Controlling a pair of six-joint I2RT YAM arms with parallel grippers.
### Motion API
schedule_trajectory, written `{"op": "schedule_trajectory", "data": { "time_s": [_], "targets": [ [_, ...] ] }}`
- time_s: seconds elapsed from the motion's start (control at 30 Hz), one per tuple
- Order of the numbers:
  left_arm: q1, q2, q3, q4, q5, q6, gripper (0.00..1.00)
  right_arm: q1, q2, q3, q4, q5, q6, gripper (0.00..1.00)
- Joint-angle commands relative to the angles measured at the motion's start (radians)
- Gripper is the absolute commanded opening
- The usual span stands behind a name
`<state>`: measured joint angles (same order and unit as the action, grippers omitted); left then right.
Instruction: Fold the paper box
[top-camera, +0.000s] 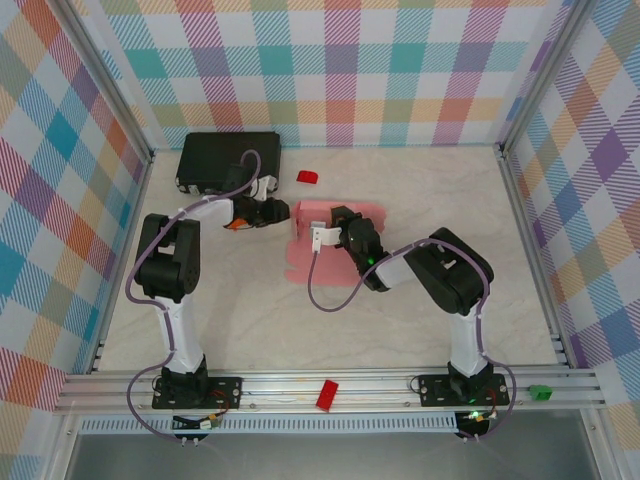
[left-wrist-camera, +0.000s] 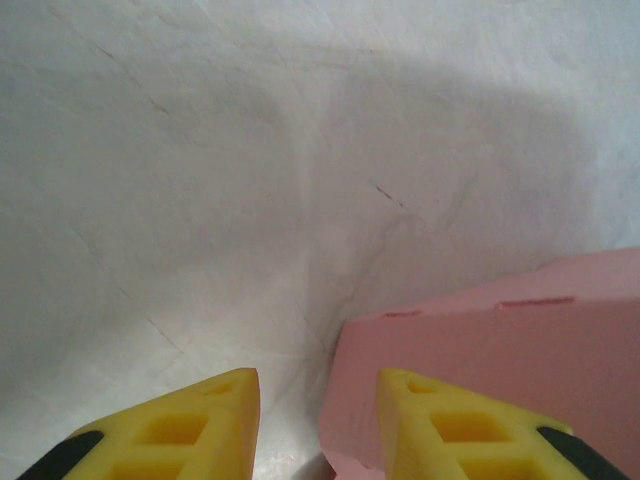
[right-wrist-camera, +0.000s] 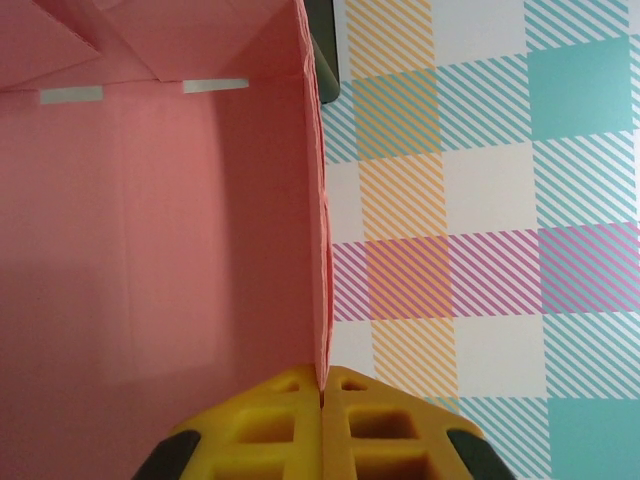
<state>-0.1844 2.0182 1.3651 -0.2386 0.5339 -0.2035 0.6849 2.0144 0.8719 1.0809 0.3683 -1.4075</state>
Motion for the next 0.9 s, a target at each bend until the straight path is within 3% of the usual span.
{"op": "schedule_trajectory", "data": {
  "time_s": [0.0, 0.57, 0.77, 0.87],
  "targets": [
    [0.002, -0.071, -0.029, -0.017, 0.064, 0.023, 0.36, 0.008, 0.015, 0.019, -0.013, 0.014, 0.004, 0.06],
    [-0.038, -0.084, -0.094, 0.056, 0.126, 0.087, 0.37, 0.008, 0.018, 0.028, -0.027, 0.021, 0.009, 0.06],
    [-0.056, -0.088, -0.143, 0.194, 0.085, 0.122, 0.38, 0.01, 0.02, 0.029, -0.035, 0.02, 0.015, 0.06],
    [-0.061, -0.084, -0.156, 0.243, 0.125, 0.145, 0.38, 0.009, 0.019, 0.029, -0.04, 0.023, 0.018, 0.06]
  ]
}}
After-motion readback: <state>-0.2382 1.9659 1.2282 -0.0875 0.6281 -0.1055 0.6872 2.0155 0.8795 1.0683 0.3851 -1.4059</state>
